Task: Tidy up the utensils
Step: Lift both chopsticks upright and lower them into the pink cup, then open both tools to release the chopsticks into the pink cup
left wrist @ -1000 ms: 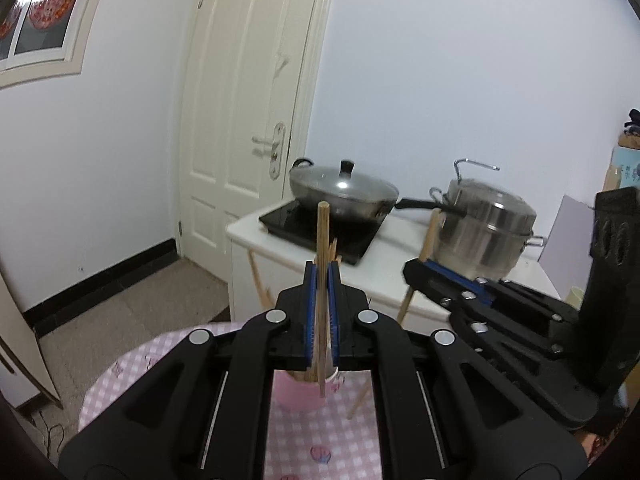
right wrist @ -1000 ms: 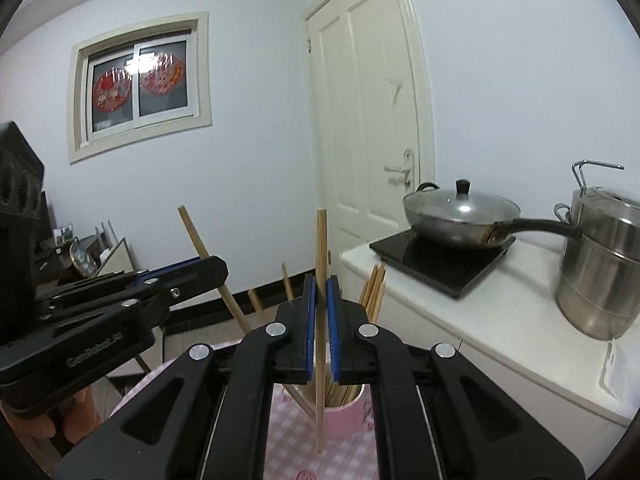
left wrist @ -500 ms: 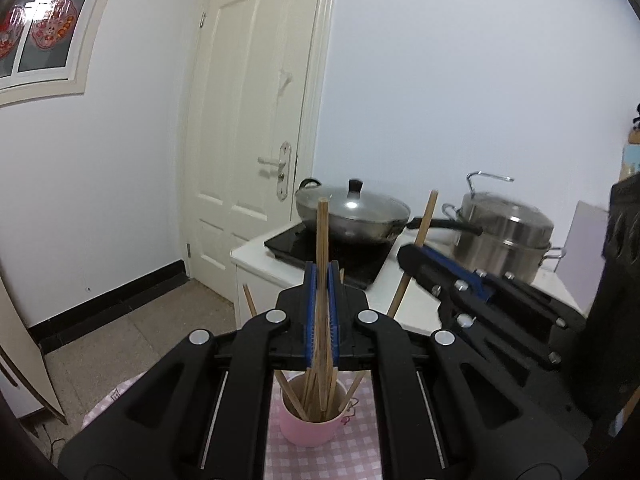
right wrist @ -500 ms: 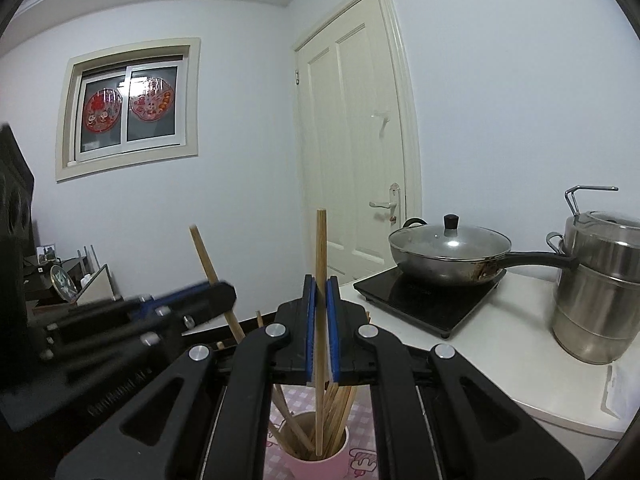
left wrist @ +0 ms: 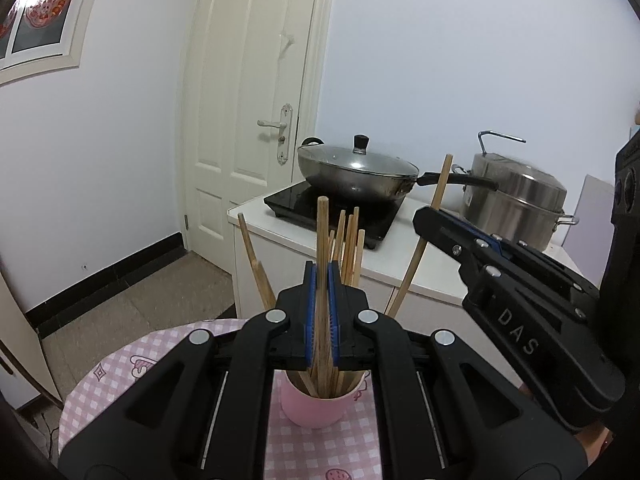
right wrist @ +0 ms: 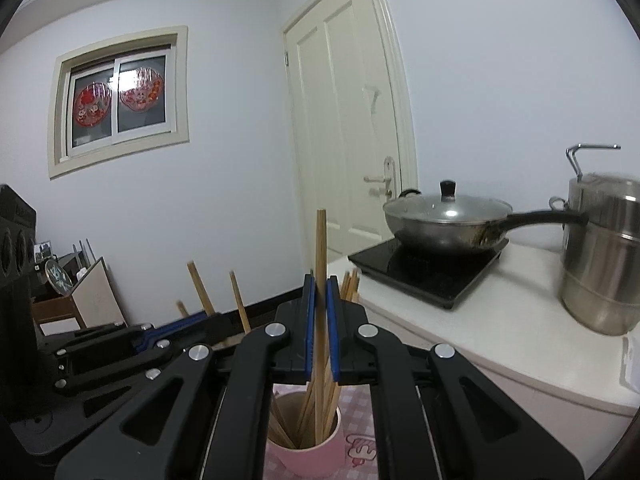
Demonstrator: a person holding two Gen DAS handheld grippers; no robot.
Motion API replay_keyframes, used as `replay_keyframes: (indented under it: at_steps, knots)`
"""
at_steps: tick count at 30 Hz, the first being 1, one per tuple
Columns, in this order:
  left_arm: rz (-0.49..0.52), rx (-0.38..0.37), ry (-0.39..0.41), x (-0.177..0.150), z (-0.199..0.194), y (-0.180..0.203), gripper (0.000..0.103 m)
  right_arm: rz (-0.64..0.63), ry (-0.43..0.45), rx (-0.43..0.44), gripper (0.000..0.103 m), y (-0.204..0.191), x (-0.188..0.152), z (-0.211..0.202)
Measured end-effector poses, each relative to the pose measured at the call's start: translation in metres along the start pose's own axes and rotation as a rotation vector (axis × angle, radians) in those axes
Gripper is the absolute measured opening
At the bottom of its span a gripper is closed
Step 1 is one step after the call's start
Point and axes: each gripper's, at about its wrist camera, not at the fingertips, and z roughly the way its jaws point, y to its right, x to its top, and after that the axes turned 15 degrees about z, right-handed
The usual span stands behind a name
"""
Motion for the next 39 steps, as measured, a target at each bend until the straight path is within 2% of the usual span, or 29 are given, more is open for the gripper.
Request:
replay_keyframes:
  at_steps: [16, 27, 29, 30, 31, 32, 37, 39]
  knots:
    - [0.025, -0.013, -0.031, -0.005, -0.001, 0.002, 0.007, 0.026, -0.117, -0.028, 0.005, 0.013, -0.036, 0.012]
    - [0.022, -0.046, -0.069, -0.003, -0.001, 0.006, 0.007, 0.040, -0.146, -0.041, 0.006, 0.014, -0.044, 0.008]
    - [0.025, -0.053, -0.074, -0.002, -0.002, 0.007, 0.011, 0.046, -0.151, -0.038, 0.006, 0.014, -0.044, 0.006]
    - [0.026, -0.053, -0.077, -0.002, -0.003, 0.007, 0.025, 0.051, -0.155, -0.036, 0.009, 0.015, -0.044, 0.003]
    - [0.022, -0.050, -0.072, -0.002, -0.005, 0.008, 0.047, 0.055, -0.155, -0.036, 0.011, 0.015, -0.044, 0.002]
    - [0.019, -0.043, -0.056, -0.002, -0.008, 0.008, 0.054, 0.058, -0.153, -0.037, 0.013, 0.015, -0.044, 0.000]
    - [0.034, -0.036, -0.047, 0.002, -0.017, 0.012, 0.055, 0.061, -0.152, -0.044, 0.029, 0.014, -0.044, -0.009]
    - [0.032, -0.039, -0.046, 0.002, -0.022, 0.011, 0.055, 0.065, -0.154, -0.044, 0.032, 0.013, -0.044, -0.011]
